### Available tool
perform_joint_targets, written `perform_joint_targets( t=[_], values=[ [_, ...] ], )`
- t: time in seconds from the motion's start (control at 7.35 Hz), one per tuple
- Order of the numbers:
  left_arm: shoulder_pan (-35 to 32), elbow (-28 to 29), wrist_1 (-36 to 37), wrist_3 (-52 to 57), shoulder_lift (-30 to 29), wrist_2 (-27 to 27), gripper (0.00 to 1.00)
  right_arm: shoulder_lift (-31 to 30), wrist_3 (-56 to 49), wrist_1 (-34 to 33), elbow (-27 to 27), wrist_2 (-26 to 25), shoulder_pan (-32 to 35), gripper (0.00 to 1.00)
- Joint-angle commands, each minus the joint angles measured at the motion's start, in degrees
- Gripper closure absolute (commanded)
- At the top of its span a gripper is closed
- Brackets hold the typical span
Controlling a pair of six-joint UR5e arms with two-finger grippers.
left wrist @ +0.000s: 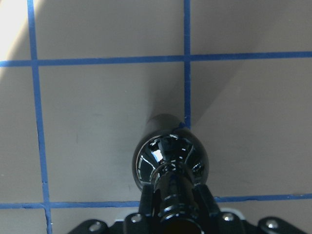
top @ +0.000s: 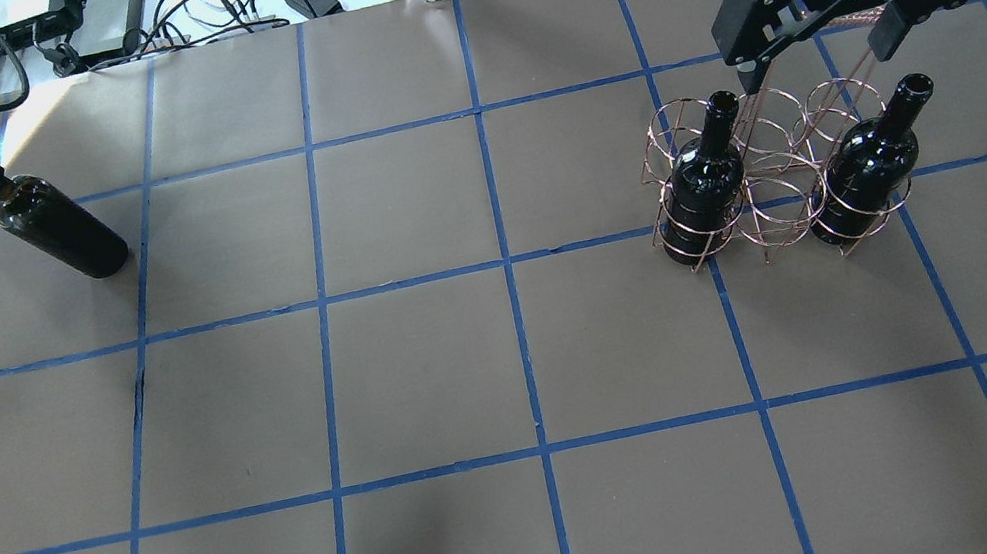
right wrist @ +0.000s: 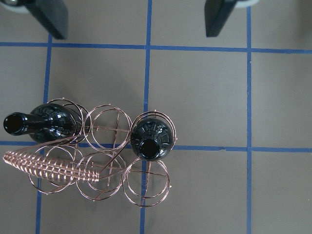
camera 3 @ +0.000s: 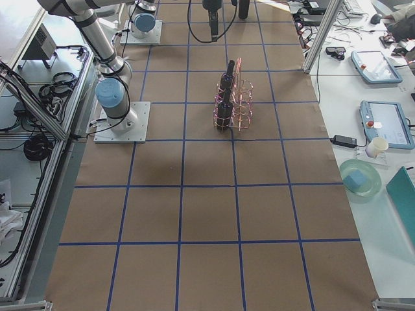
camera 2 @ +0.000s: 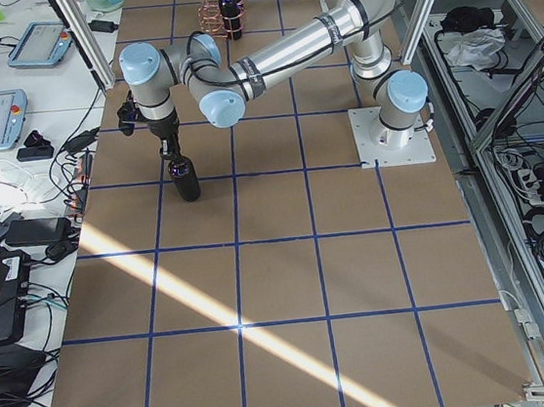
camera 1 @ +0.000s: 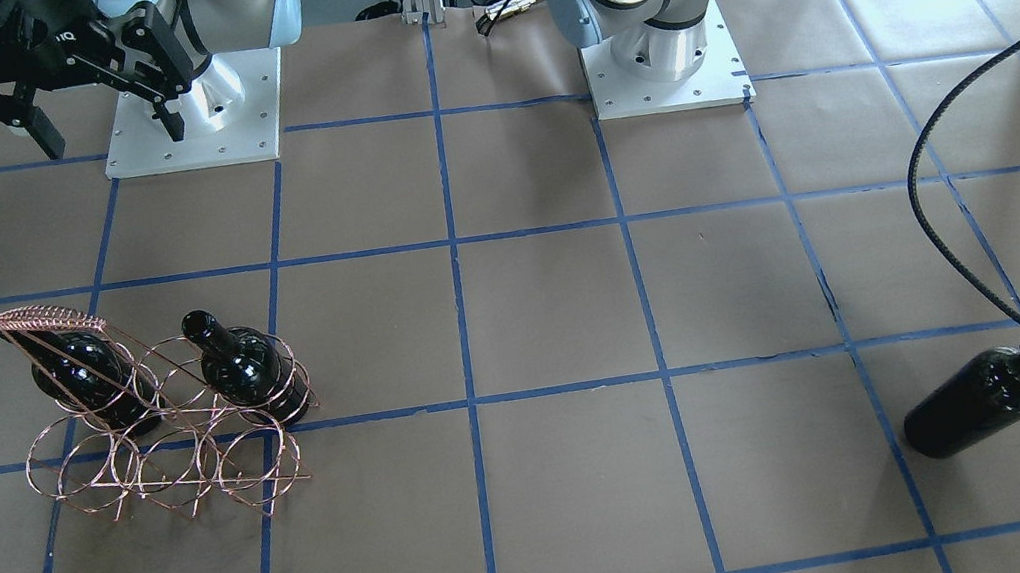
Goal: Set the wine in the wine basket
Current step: 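Carry the dark bottle with the left gripper toward the table center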
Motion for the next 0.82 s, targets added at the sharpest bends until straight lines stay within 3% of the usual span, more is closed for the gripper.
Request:
perform_joint_targets(
  t=[0.0,0.41,0.68],
  values=[
    [-4.8,-7.8,-0.7,-5.6,8.1,0.4,1.00,0.3,0.4,-0.7,0.1,-0.4,-0.1,0.00],
    [-16.4,-24.5,-1.0,-26.7,23.7,0.3,1.00,0.4,0.9,-4.5,0.1,0.1,-0.4,0.00],
    [-28.9,-27.9,0.0,-42.5,26.8,1.1,1.00,0.5,0.9,-4.5,0.1,-0.5,-0.4,0.00]
  ],
)
